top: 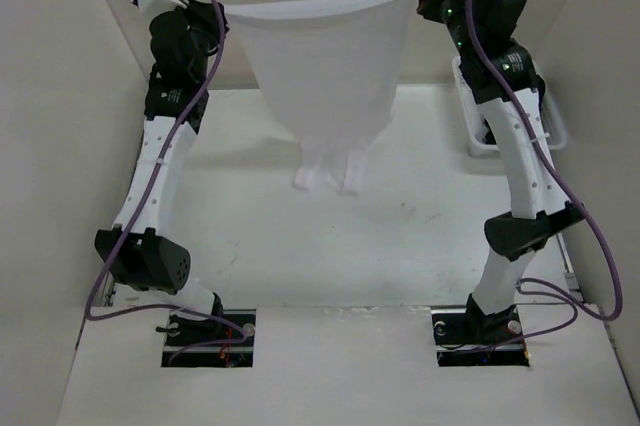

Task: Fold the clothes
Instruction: Flatten the tank top out

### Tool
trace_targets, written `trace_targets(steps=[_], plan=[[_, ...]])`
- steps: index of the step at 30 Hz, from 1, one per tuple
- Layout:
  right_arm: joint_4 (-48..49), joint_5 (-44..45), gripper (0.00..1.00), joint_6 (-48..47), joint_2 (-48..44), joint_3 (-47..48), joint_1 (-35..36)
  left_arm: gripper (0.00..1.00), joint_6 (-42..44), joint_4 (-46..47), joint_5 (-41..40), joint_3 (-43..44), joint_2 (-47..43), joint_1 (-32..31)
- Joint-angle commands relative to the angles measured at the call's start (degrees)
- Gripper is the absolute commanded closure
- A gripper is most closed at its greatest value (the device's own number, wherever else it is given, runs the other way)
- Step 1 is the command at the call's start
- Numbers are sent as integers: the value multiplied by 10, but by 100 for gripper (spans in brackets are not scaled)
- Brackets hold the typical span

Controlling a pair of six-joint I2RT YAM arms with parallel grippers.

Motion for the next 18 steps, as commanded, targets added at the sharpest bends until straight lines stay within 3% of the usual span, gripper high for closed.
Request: trace_targets(steps=[1,5,8,13,18], plan=[[12,-14,100,8,-34,91,2,97,13,50,16,56,-58,4],[6,-14,100,-2,-56,84,2,97,21,55,16,42,-75,3],[13,-11,100,-4,-103,9,2,96,25,72,14,-9,-110,-1],[114,3,100,3,-255,-301,6,96,37,124,-7,-178,-189,-29],[189,19,100,43,-422,-640,38,96,36,154,-62,-443,-327,-81]])
